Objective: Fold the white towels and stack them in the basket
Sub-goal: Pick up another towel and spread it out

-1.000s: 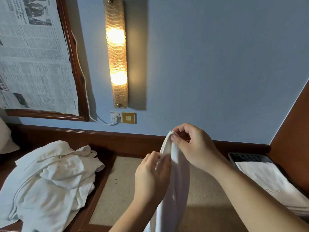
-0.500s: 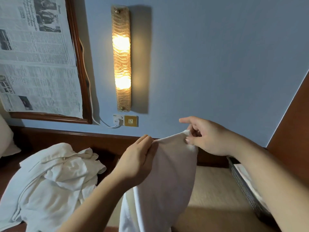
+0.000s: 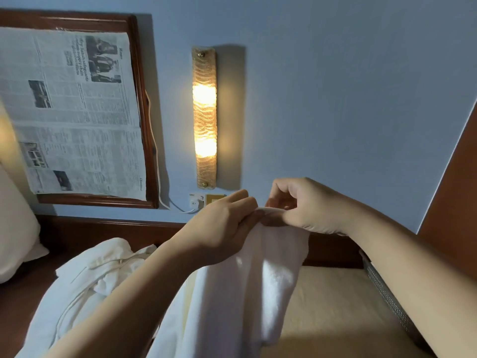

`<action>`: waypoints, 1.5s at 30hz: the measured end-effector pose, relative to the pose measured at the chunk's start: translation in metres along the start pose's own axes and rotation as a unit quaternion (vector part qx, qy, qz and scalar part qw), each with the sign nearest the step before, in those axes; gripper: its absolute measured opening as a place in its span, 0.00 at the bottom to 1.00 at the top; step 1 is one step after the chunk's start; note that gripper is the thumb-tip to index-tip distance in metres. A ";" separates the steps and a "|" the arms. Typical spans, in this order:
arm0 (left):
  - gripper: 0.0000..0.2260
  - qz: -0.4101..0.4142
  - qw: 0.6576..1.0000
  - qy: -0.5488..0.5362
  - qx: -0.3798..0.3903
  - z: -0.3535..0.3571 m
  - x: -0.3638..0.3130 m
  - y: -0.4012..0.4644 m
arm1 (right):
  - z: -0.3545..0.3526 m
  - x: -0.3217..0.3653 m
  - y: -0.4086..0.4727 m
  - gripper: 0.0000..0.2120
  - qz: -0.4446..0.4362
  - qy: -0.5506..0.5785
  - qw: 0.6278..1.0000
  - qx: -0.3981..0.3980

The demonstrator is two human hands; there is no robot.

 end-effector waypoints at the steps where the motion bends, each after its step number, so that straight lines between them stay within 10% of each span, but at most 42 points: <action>1: 0.15 0.005 1.000 -0.002 -0.001 -0.003 -0.001 -0.004 | 0.005 0.003 -0.002 0.14 -0.007 0.011 1.000 0.001; 8: 0.14 0.017 1.000 -0.011 -0.002 -0.013 -0.008 -0.021 | 0.020 0.015 -0.021 0.03 0.004 -0.061 0.998 0.004; 18: 0.13 0.043 0.999 0.010 -0.012 0.003 -0.030 -0.029 | 0.006 0.007 -0.041 0.13 -0.012 -0.121 0.992 0.022; 34: 0.14 -0.200 0.966 -0.157 -0.048 0.176 -0.048 -0.165 | 0.000 -0.100 -0.097 0.17 0.050 -0.271 0.951 0.144; 41: 0.17 -0.042 0.999 -0.007 0.016 0.126 -0.039 -0.103 | -0.017 -0.157 -0.115 0.22 0.086 -0.204 0.969 0.108; 45: 0.14 0.046 0.995 0.052 0.069 0.108 -0.035 -0.074 | -0.045 -0.158 -0.121 0.03 0.034 -0.212 0.977 0.011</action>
Point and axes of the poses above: each hand's wrist, its own y-axis towards the middle knuckle, its own z-axis out of the palm, x = y × z, the point moved 8 cm from there along y, towards the middle knuckle, and after that the axes turned 13 degrees about z, right-handed, at the moved point
